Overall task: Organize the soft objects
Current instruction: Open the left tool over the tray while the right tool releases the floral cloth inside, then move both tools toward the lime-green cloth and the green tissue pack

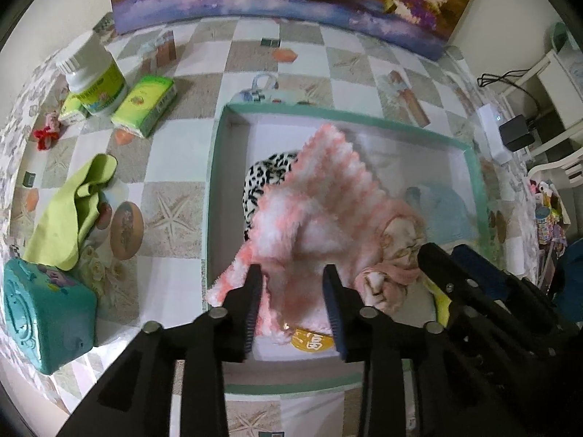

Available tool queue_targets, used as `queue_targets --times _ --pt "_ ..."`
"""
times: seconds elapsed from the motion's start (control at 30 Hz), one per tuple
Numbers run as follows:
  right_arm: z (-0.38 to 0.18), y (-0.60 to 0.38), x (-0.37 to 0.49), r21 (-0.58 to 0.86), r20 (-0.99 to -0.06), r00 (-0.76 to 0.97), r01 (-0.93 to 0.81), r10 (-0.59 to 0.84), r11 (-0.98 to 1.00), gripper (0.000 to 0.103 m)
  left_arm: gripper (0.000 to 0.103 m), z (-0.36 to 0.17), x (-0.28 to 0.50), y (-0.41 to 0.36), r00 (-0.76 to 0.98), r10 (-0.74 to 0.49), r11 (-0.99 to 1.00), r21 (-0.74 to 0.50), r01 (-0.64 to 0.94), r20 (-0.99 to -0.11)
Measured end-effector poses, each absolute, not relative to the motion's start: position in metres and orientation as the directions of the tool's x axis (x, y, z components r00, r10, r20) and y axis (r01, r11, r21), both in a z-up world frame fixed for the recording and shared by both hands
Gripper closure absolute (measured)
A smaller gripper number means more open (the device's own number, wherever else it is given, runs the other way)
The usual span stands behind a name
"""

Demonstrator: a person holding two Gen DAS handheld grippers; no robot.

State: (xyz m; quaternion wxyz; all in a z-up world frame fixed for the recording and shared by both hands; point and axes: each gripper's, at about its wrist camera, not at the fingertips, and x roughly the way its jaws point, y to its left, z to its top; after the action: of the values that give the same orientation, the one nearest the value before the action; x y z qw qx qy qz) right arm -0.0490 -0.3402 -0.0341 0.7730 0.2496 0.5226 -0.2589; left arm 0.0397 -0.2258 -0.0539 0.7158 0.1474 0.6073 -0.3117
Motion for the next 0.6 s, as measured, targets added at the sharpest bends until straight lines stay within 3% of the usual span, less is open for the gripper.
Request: queue_targets --times 0.27,0.37,0.6 --pt "0.001 -0.344 -0.059 0.112 -0.904 0.369 0.689 -0.214 0.716 0.053 0.028 -0.025 0.048 -0.215 0.159 -0.322 0.771 -0.162 0.616 -0.933" --pt "0.007 -0.345 -0.061 0.104 -0.897 0.373 0.697 -0.235 0.71 0.043 0.026 -0.023 0.055 -0.208 0.159 -0.339 0.782 -0.183 0.596 -0.928" --pt "0.002 -0.344 -0.059 0.06 -0.909 0.335 0.698 -0.25 0.714 0.037 0.025 -0.023 0.07 -0.193 0.177 -0.353 0.812 -0.207 0.545 -0.919"
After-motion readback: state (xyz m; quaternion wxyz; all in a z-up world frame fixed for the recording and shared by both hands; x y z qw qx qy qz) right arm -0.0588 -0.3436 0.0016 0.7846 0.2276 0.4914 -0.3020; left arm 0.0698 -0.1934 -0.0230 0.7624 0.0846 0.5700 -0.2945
